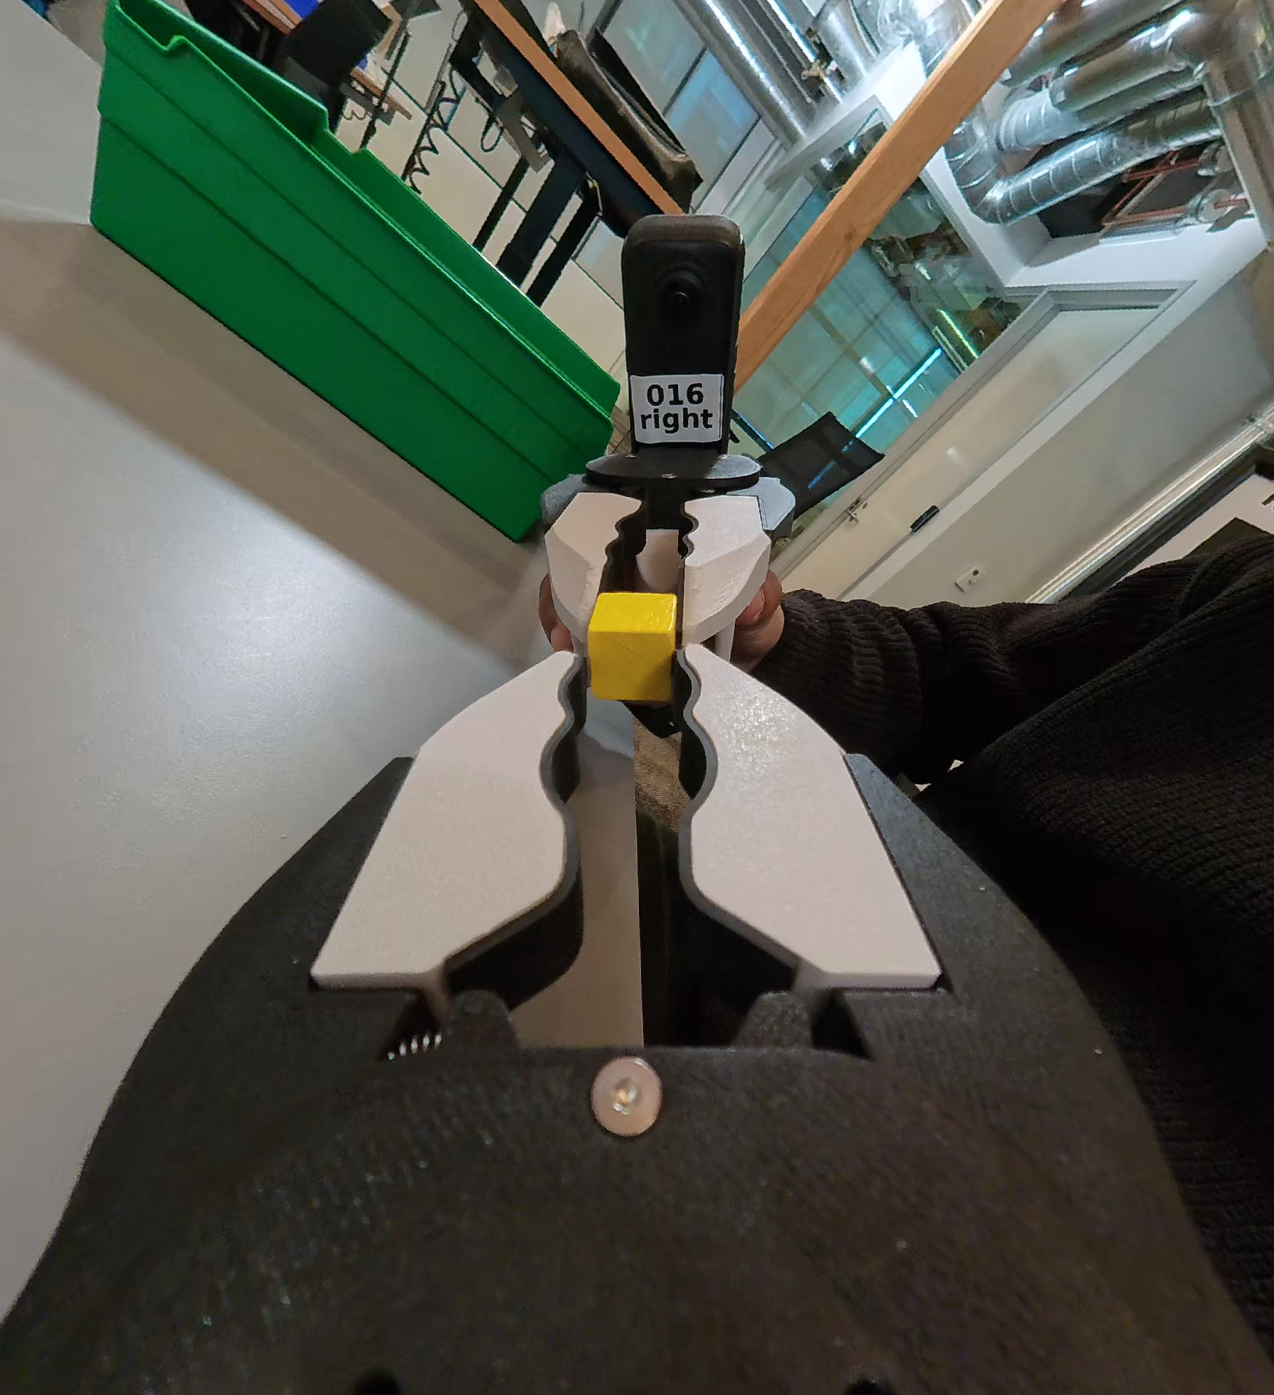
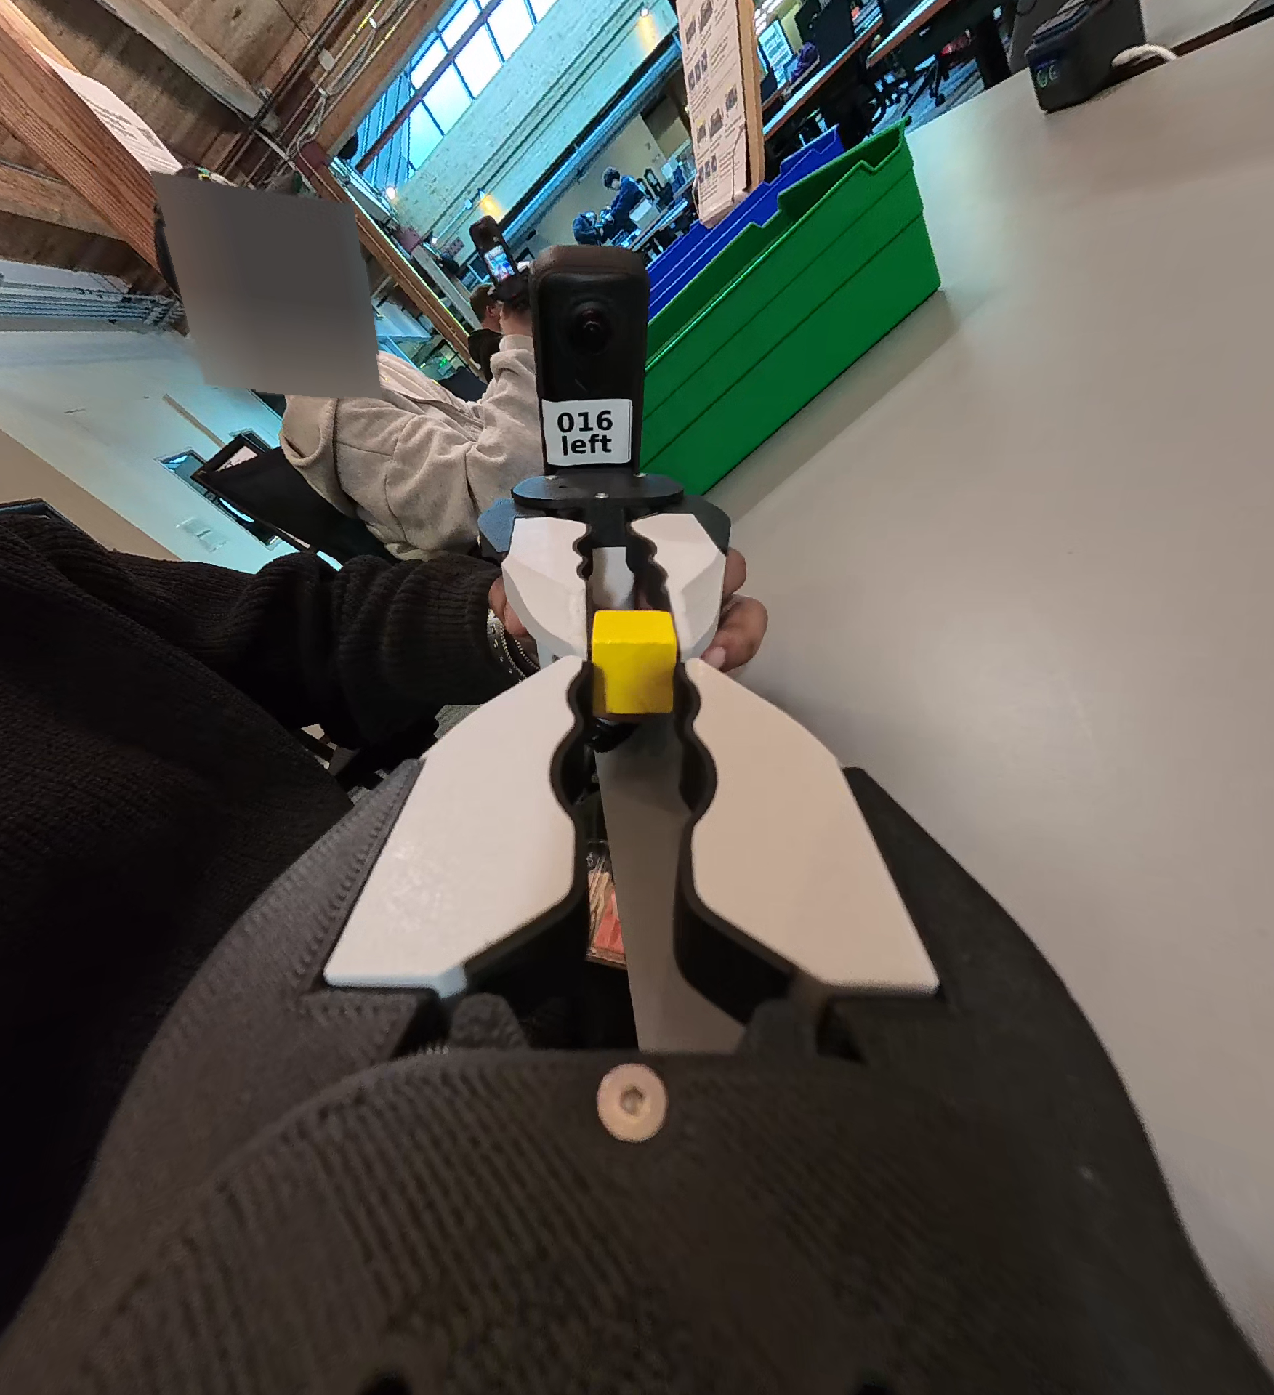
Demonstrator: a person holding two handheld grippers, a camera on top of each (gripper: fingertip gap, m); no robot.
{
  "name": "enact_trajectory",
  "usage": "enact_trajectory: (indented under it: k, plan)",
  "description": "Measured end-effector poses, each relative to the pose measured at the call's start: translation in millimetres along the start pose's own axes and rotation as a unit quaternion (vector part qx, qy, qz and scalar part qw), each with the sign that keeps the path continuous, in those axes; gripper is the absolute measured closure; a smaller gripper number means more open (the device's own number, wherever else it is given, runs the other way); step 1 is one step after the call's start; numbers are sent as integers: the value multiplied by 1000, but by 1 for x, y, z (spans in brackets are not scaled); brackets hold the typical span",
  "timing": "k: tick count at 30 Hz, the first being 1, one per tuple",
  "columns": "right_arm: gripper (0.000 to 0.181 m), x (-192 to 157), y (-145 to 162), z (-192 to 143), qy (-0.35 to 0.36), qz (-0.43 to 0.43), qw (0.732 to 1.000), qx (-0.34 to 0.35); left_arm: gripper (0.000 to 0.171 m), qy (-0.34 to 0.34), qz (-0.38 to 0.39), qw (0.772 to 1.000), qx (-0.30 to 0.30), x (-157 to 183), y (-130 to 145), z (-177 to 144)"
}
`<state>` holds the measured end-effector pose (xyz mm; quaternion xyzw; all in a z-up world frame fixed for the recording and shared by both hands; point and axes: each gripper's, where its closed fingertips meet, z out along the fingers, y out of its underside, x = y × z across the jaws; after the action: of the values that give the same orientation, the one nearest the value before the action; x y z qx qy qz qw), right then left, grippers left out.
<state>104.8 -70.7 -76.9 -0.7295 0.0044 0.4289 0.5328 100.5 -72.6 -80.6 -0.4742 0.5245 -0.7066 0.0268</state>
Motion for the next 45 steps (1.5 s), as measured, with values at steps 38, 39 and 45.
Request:
enact_trajectory:
  k: [38,39,45]
  plan:
    - [161,46,-128,-214,360,-271,890,-68,143,4,-17,1000,6,-3,-1,-2]
    - [161,69,-128,-248,410,-285,855,-139,143,5,-20,1000,4,-4,1,-1]
    - [160,157,-80,-380,420,-297,669,-536,143,3,-17,1000,-12,-5,6,3]
